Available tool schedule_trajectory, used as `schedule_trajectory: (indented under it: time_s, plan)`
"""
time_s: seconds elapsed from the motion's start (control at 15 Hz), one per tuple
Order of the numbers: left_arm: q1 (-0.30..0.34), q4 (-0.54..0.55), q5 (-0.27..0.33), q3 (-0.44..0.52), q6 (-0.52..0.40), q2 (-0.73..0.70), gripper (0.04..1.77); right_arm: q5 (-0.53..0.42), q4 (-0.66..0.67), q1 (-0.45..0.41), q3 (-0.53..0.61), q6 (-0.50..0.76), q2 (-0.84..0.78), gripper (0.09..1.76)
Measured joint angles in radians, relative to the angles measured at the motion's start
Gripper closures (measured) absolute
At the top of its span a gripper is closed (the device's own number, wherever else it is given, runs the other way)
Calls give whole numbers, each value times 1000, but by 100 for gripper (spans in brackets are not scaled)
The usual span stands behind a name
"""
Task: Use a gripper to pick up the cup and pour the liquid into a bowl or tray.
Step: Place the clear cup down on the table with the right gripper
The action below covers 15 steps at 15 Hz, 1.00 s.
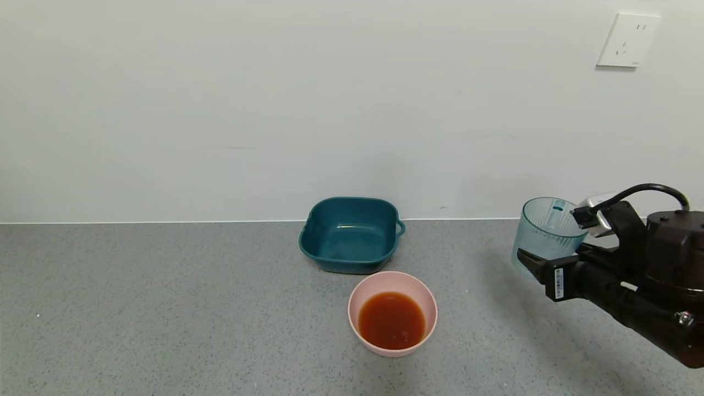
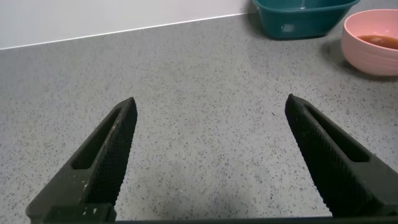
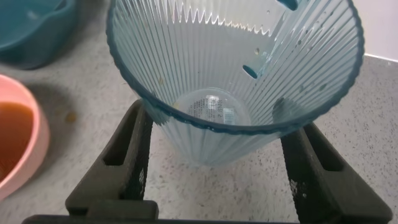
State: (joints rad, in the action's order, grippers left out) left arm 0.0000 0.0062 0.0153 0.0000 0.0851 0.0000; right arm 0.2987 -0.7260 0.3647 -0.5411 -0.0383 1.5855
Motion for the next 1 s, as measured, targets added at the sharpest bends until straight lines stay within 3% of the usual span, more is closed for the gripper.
schedule_trajectory:
  time_s: [0.4,1.0]
  plan:
    - [0,0,0,0,0,0,9,-56,-249,-43,123,2,129,57]
    - [0,0,0,0,0,0,9,-151,-327,-129,200,54,197,57]
